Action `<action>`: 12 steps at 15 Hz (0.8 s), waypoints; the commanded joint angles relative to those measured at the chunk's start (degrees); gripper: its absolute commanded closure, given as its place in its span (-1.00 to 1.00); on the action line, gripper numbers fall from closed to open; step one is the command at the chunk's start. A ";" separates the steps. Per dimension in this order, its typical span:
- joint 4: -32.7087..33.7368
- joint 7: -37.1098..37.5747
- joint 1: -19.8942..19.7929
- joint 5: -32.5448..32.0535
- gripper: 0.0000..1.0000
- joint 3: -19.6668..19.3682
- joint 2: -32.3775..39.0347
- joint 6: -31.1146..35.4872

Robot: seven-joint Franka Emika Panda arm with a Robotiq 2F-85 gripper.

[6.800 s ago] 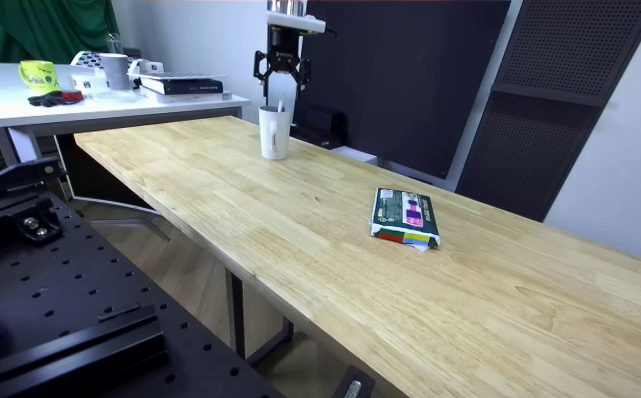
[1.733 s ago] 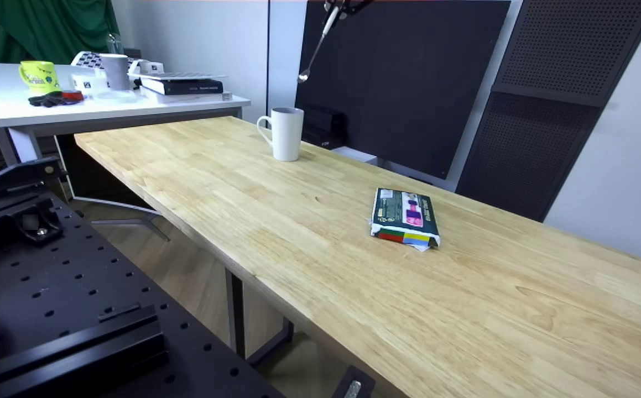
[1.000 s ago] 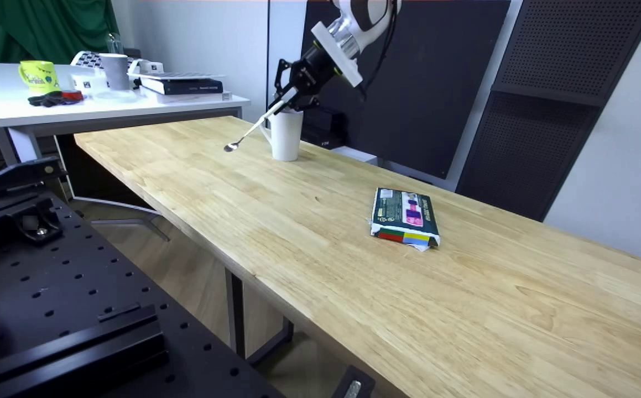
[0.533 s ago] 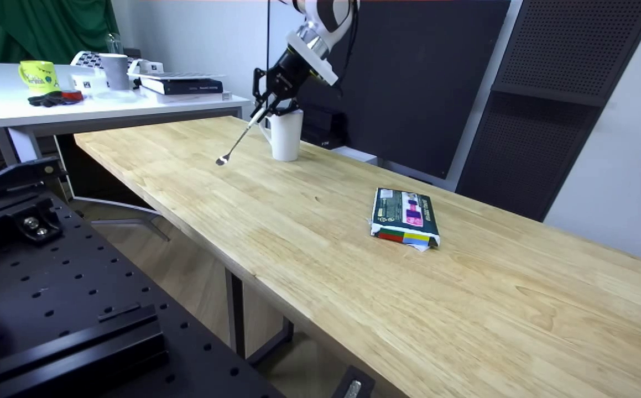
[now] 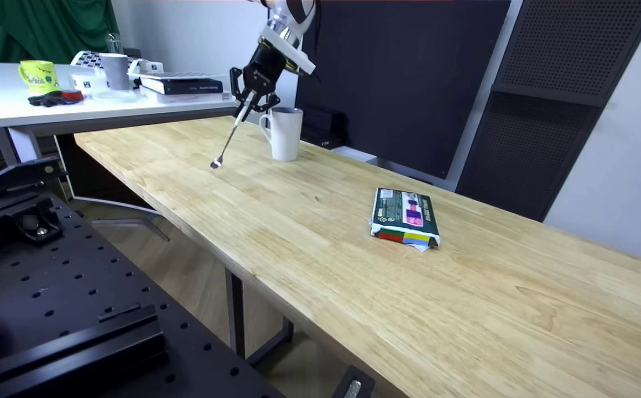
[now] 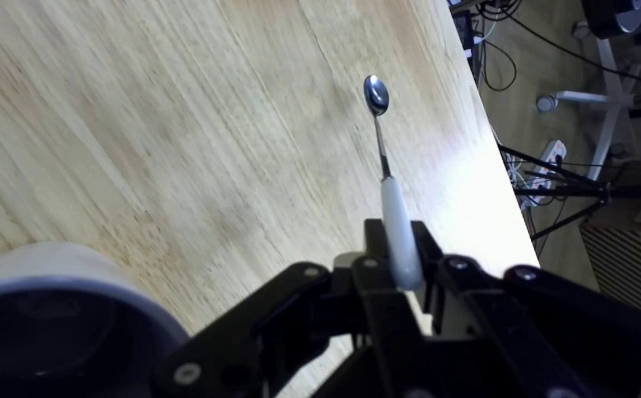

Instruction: Put the spoon in the cup then take it out and put it on the table

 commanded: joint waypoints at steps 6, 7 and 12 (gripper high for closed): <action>-2.07 -1.00 7.20 -14.62 0.93 -1.05 -0.30 9.43; -2.96 -0.79 8.07 -17.00 0.93 -1.31 -0.49 11.78; -7.00 -1.11 9.91 -21.89 0.93 -0.60 -2.35 18.59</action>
